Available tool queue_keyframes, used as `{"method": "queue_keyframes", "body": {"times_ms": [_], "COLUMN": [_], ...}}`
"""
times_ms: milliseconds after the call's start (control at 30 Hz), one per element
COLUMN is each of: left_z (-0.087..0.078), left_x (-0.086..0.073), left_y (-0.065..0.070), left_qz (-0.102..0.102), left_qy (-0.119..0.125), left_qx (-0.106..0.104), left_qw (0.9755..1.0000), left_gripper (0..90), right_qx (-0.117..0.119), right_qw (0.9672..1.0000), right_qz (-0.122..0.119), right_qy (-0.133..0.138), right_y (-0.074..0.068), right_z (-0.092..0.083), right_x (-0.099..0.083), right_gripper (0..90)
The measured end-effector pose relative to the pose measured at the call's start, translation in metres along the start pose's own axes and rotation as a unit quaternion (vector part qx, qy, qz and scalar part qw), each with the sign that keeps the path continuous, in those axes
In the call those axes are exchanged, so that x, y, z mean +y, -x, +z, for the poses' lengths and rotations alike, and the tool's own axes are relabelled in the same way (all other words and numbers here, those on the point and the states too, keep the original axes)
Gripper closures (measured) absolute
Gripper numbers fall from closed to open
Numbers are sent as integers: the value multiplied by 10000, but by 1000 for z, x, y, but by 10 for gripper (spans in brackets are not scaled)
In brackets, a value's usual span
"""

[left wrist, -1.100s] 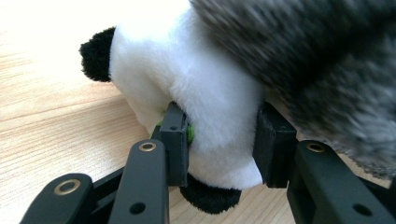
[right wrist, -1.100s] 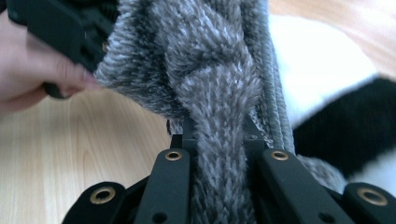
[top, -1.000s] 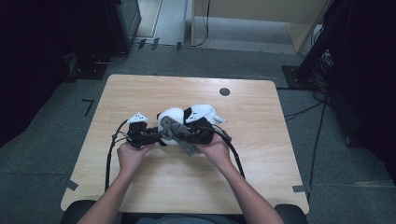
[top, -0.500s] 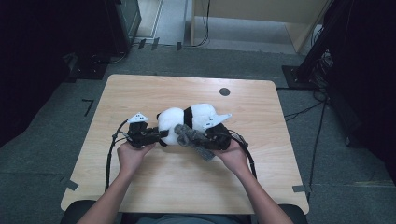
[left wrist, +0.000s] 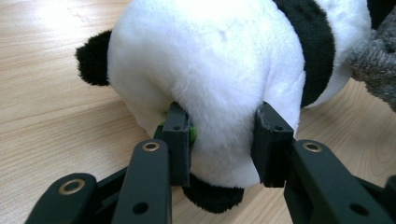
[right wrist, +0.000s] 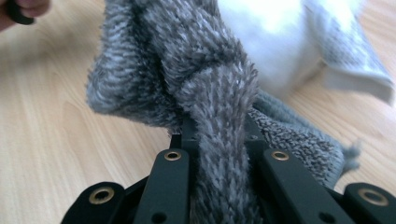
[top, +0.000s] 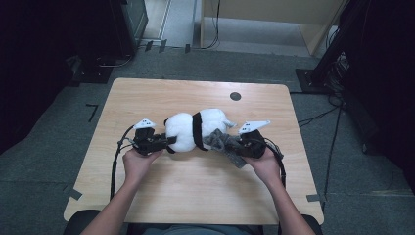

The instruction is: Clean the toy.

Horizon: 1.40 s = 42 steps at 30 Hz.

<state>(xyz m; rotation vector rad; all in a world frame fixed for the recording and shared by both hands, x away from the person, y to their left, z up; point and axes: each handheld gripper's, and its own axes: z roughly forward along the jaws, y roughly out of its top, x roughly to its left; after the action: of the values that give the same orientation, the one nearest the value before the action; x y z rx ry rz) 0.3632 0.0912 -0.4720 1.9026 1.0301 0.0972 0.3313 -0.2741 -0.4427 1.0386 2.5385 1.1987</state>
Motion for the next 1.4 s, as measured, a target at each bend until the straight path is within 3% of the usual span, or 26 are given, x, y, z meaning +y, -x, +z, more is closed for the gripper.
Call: {"method": "queue_keyframes", "body": {"times_ms": [133, 367, 567, 900, 1133, 1400], "left_z": [0, 0, 0, 0, 1, 2], "left_x": [0, 0, 0, -1, -1, -2], "left_y": [0, 0, 0, 0, -1, -1], "left_qz": [19, 23, 41, 73, 58, 73], "left_qy": [-1, 0, 3, 5, 52, 90], "left_qx": [9, 17, 21, 32, 7, 14], "left_qw": [10000, 10000, 10000, 10000, 10000, 9999], "left_gripper": [634, 630, 626, 619, 618, 616], "right_qx": [-86, -377, -596, -855, -763, -1004], "right_qw": [9998, 9984, 9946, 9916, 9890, 9852], "right_qz": [143, 185, 502, 768, 1104, 1251], "right_qy": [-85, 374, 682, 592, 624, 611], "right_y": [8, 10, 25, 41, 49, 52], "right_z": [-2, -21, -28, -1, 15, 26], "right_x": [-4, 11, 32, 60, 55, 46], "right_gripper": [794, 797, 797, 796, 795, 796]}}
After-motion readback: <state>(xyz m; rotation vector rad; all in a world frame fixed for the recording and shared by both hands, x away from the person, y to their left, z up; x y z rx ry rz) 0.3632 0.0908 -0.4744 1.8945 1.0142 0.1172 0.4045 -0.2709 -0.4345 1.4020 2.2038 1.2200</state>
